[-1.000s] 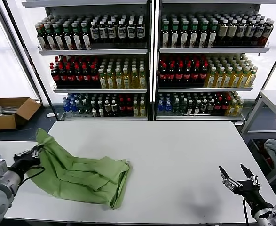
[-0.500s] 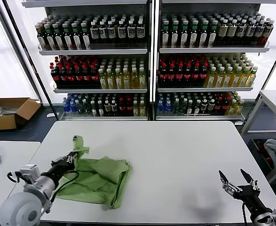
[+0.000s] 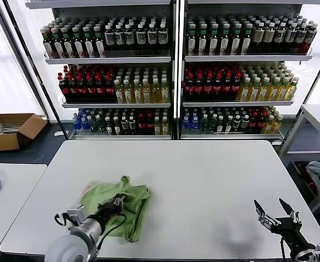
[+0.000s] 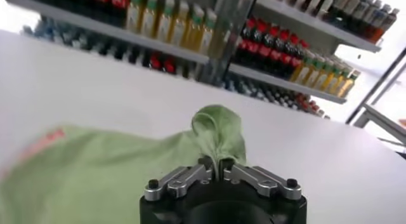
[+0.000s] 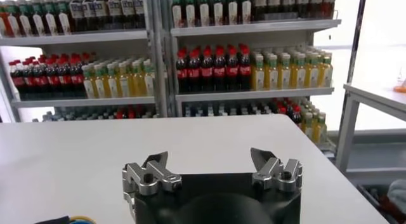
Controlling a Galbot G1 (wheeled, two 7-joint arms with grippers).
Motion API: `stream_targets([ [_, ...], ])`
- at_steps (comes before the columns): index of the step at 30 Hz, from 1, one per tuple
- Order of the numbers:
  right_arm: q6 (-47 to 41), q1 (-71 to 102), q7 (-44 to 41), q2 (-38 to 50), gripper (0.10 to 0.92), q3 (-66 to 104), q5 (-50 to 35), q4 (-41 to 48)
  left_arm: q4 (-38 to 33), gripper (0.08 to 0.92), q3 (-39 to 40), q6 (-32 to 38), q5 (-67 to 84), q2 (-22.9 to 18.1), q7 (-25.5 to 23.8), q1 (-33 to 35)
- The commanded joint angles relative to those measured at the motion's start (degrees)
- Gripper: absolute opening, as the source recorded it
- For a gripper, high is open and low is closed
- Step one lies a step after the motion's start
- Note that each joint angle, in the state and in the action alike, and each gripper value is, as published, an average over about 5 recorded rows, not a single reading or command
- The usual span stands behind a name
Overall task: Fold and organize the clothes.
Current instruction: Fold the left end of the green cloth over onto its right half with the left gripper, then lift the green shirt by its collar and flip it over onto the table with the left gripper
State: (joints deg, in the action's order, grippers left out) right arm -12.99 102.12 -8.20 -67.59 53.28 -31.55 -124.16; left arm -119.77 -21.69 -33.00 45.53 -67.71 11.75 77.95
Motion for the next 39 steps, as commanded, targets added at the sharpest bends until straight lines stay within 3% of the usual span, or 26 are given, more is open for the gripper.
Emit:
stream_targets([
  [1, 0.09, 0.02, -0.04, -0.12, 0.823, -0.30, 0.37, 0.58, 1.13, 0.253, 7.81, -0.14, -4.41, -6.03, -0.05, 1.04],
  [7, 0.23, -0.03, 0.02, -0.19, 0.823, -0.37, 0.34, 0.76, -7.54, 0.426, 6.16, -0.18, -2.13, -4.35, 0.07, 4.91],
  [13, 0.42, 0.01, 0.03, -0.11, 0.823, -0.53, 0.26, 0.93, -15.14, 0.599, -4.41, -0.16, 5.24, 1.18, 2.63, 6.57],
  [20, 0.44, -0.72, -0.03, -0.30, 0.823, -1.90, 0.56, 0.92, -7.38, 0.791, -14.59, -0.09, 5.35, 8.34, 0.31, 5.32],
  [24, 0.66, -0.50, -0.09, -0.31, 0.823, -1.87, 0.63, 0.96, -2.01, 0.820, -12.17, 0.32, -0.10, 7.24, -2.67, 5.15],
  [29, 1.15, 0.62, -0.26, -0.35, 0.823, -0.84, 0.52, 0.88, 5.03, 0.823, -8.56, 6.05, -19.84, 3.80, -7.22, 5.24],
  [39, 1.15, 0.17, -0.34, -0.64, 0.823, -0.48, 0.57, 0.69, 4.80, 0.823, 1.04, 7.46, -30.84, -0.90, -7.52, 5.93],
])
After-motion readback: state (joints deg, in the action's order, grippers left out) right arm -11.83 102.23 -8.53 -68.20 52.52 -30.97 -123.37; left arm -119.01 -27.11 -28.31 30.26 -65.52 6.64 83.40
